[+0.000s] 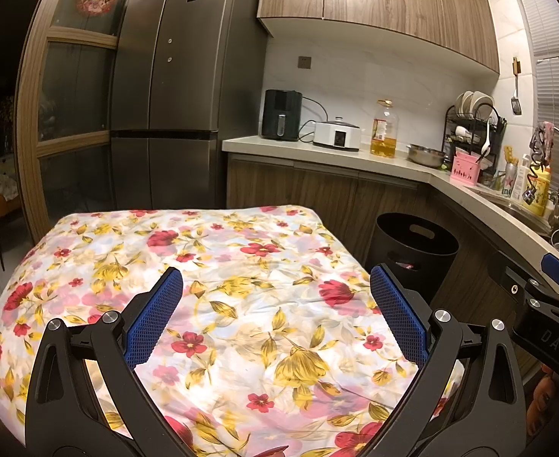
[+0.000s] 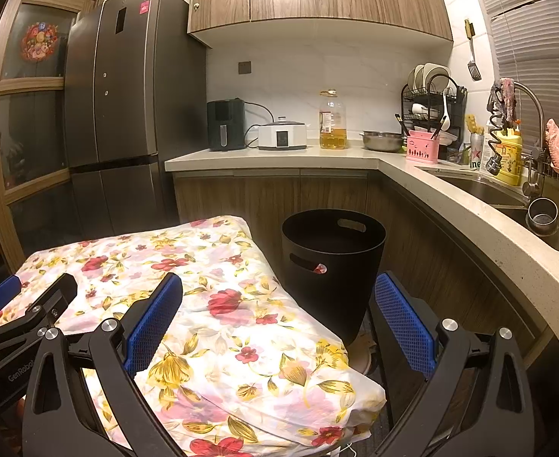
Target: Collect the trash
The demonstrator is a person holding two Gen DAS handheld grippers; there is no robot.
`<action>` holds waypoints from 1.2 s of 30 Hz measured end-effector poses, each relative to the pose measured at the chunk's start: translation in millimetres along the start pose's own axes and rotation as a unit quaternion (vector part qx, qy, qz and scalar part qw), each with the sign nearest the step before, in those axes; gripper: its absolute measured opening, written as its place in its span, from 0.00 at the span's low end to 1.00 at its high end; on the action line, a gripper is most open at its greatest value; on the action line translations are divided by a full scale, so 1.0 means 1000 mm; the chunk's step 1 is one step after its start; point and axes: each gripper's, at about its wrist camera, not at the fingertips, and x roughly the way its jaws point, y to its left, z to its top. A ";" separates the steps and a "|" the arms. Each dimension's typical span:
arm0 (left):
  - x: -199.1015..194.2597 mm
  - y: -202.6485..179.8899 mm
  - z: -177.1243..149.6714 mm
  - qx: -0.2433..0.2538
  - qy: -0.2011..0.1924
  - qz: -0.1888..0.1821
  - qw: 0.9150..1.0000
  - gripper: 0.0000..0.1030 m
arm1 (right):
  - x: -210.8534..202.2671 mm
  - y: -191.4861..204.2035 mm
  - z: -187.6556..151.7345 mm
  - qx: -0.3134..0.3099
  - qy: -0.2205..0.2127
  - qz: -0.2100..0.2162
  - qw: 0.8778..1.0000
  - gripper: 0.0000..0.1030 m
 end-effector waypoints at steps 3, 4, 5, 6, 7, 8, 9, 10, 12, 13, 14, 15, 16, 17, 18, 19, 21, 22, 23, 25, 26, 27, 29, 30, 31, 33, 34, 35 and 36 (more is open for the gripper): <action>0.000 0.000 0.000 0.000 0.000 0.001 1.000 0.94 | 0.000 -0.001 0.000 0.000 0.000 0.000 1.000 0.94; 0.000 0.000 0.000 0.000 0.000 0.000 1.000 0.94 | 0.000 -0.001 0.000 0.000 0.000 0.000 1.000 0.94; 0.000 0.000 0.000 0.000 0.000 0.000 1.000 0.94 | 0.000 -0.001 0.000 0.000 0.000 -0.001 1.000 0.94; -0.001 0.000 0.000 0.000 0.000 0.000 1.000 0.94 | 0.000 -0.001 0.000 0.000 0.000 0.000 1.000 0.94; -0.001 0.000 0.000 0.000 0.000 0.000 1.000 0.94 | 0.000 -0.001 0.000 0.000 0.000 0.000 1.000 0.94; 0.000 0.000 0.000 0.000 0.000 0.000 1.000 0.94 | 0.000 0.000 0.000 0.000 0.000 0.000 1.000 0.94; 0.000 0.000 0.000 0.000 0.000 0.000 1.000 0.94 | 0.000 0.000 0.000 0.000 0.000 0.000 1.000 0.94; 0.000 0.000 0.000 0.000 0.000 0.000 1.000 0.94 | 0.000 0.000 0.000 0.000 0.000 0.000 1.000 0.94; -0.001 0.000 0.000 0.001 0.000 -0.001 1.000 0.94 | 0.000 -0.001 0.000 0.001 -0.001 0.000 1.000 0.94; 0.000 0.000 0.000 0.001 0.000 0.000 1.000 0.94 | 0.000 -0.001 0.000 0.001 -0.001 -0.001 1.000 0.94; 0.000 0.000 0.000 0.000 -0.001 0.000 1.000 0.94 | 0.000 0.000 0.000 0.001 -0.001 -0.001 1.000 0.94; -0.001 0.000 0.000 0.000 -0.001 0.000 1.000 0.94 | 0.000 -0.001 0.000 0.001 0.000 0.000 1.000 0.95; 0.000 0.000 0.000 0.000 0.000 -0.001 1.000 0.94 | 0.000 -0.001 0.000 0.001 0.000 -0.001 1.000 0.94; 0.000 -0.001 -0.001 0.000 0.000 0.000 1.000 0.94 | 0.000 0.000 0.000 0.001 -0.001 -0.001 1.000 0.94; 0.000 -0.001 -0.001 0.000 0.000 0.000 1.000 0.94 | 0.000 0.000 0.000 0.001 -0.001 0.000 1.000 0.94; -0.001 0.000 0.000 0.000 -0.001 0.000 1.000 0.94 | 0.000 -0.001 0.000 0.001 0.000 -0.001 1.000 0.94; 0.000 -0.001 -0.001 0.001 0.000 -0.001 1.000 0.93 | 0.000 0.000 0.000 0.001 0.000 0.000 1.000 0.94; -0.001 -0.001 0.000 0.003 0.000 -0.002 1.000 0.91 | 0.000 0.000 0.000 0.001 0.000 -0.001 1.000 0.94; -0.001 -0.003 0.000 0.004 0.000 -0.001 1.000 0.90 | 0.000 0.000 0.000 0.002 0.000 -0.001 1.000 0.94; -0.002 -0.004 0.001 0.006 0.001 -0.003 1.000 0.87 | 0.000 0.000 0.000 0.002 0.000 0.000 1.000 0.94; -0.002 -0.005 0.001 0.005 0.001 -0.003 1.000 0.87 | 0.000 -0.001 0.000 0.002 -0.001 -0.001 1.000 0.94; -0.002 -0.006 0.001 0.005 0.001 -0.004 1.000 0.87 | 0.000 -0.001 -0.001 0.002 -0.001 -0.001 1.000 0.94; -0.002 -0.008 0.001 0.005 0.000 -0.005 1.000 0.87 | 0.000 0.000 -0.001 0.002 0.000 0.001 1.000 0.94; -0.002 -0.007 0.001 0.005 0.000 -0.005 1.000 0.87 | 0.000 0.000 -0.001 0.002 -0.001 0.001 1.000 0.94; -0.002 -0.007 0.001 0.005 0.001 -0.006 1.000 0.87 | 0.000 -0.001 -0.001 0.002 0.000 0.000 1.000 0.94; -0.002 -0.007 0.000 0.004 0.001 -0.008 1.000 0.87 | 0.001 0.000 -0.001 0.002 0.000 0.001 1.000 0.94; -0.002 -0.007 0.000 0.005 0.001 -0.008 1.000 0.87 | 0.001 0.000 -0.001 0.002 0.000 0.001 1.000 0.94; -0.002 -0.008 0.000 0.005 0.001 -0.008 1.000 0.87 | 0.000 0.001 -0.001 0.003 -0.001 0.001 1.000 0.94; -0.001 -0.008 0.000 0.005 0.001 -0.008 1.000 0.87 | 0.000 0.000 -0.001 0.002 -0.001 0.001 1.000 0.94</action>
